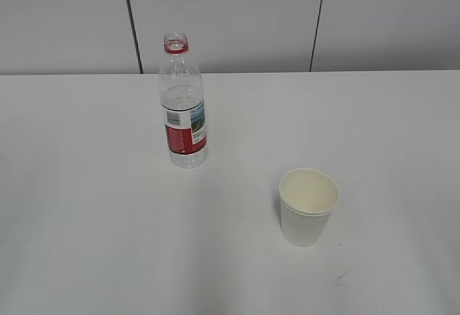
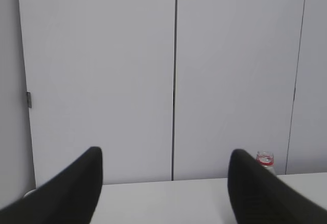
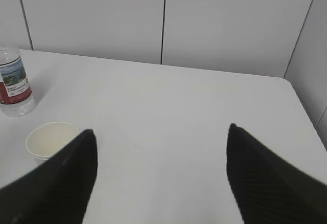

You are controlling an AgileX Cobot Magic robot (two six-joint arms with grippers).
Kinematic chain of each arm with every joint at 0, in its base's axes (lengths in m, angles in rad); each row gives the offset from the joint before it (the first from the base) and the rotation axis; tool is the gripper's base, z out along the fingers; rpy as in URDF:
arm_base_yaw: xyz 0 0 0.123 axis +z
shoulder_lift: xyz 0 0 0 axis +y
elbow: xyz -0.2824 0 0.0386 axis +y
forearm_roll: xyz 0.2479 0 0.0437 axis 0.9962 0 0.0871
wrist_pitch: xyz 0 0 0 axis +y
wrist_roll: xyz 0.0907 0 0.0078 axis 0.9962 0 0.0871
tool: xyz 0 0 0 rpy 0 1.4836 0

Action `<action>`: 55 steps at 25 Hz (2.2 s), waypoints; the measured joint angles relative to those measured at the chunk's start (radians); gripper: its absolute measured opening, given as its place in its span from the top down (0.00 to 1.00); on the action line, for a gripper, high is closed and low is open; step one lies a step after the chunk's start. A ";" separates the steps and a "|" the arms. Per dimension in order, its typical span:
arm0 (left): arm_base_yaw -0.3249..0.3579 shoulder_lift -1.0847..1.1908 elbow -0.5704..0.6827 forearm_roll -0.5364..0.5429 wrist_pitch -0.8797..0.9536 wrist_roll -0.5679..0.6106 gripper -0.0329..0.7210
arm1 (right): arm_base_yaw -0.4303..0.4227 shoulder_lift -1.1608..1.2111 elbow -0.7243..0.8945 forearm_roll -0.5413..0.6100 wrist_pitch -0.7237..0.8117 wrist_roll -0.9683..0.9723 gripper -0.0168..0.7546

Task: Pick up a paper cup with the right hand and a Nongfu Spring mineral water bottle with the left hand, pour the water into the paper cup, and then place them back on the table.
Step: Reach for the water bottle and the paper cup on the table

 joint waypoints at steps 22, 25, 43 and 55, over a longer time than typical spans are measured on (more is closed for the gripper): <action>0.000 0.029 0.017 0.089 -0.037 0.000 0.34 | 0.000 0.000 0.029 -0.013 -0.406 -0.080 0.22; 0.000 0.086 0.030 0.089 -0.080 0.000 0.34 | 0.000 0.043 0.032 -0.013 -0.471 -0.082 0.22; 0.000 0.760 0.038 0.037 -0.560 0.000 0.34 | 0.000 0.682 0.039 -0.007 -0.835 -0.084 0.22; 0.000 1.108 0.038 0.019 -0.740 -0.047 0.34 | 0.006 0.976 0.039 -0.018 -0.993 -0.047 0.22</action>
